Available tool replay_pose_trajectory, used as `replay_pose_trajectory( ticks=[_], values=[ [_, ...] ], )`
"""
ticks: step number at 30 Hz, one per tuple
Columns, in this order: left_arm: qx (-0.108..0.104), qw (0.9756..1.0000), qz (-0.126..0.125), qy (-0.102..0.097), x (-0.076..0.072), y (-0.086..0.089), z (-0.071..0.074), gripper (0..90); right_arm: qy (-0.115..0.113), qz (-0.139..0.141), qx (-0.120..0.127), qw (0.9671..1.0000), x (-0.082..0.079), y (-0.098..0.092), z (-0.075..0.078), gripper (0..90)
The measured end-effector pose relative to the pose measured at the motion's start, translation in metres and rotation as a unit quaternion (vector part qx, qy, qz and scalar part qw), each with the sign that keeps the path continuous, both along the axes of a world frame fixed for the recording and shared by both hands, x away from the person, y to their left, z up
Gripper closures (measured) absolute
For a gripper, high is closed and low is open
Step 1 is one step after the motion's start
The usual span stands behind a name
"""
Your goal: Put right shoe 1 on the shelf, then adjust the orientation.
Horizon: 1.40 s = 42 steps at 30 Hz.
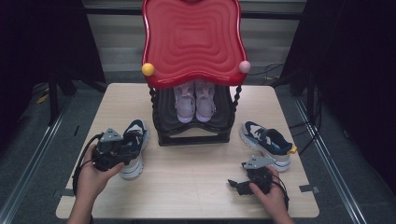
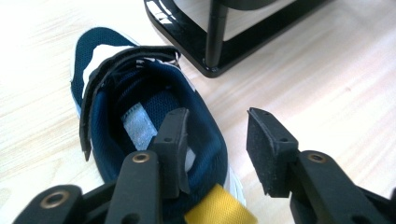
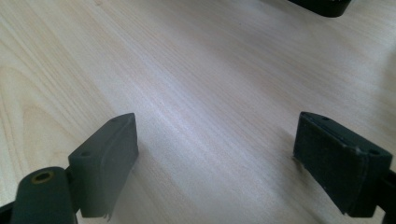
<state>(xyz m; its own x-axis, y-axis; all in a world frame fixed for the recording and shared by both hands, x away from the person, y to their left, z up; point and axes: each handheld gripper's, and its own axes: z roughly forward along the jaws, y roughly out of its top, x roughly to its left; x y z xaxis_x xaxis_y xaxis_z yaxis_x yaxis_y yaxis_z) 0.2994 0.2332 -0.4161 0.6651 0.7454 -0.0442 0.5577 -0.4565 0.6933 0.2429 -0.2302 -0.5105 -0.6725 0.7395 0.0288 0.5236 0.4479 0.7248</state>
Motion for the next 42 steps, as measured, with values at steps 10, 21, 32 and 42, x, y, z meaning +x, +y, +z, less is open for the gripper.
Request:
replay_pose_trajectory(
  ticks=[10,21,32,42],
  values=[
    [0.001,0.9999,-0.014,0.001,-0.002,-0.016,-0.003,54.6,0.0,0.0,0.0,1.0,0.0,0.0,0.0,13.2],
    [0.034,0.9989,-0.025,0.022,0.008,-0.021,0.003,56.2,0.001,0.0,0.0,1.0,0.001,0.0,0.0,13.2],
    [0.054,0.993,-0.021,0.102,0.021,-0.019,0.013,45.0,0.001,0.0,0.0,1.0,0.001,0.0,0.0,13.2],
    [0.097,0.9831,-0.031,0.152,0.032,-0.024,0.022,43.4,0.001,0.0,0.0,1.0,0.001,0.0,0.0,13.2]
  ],
)
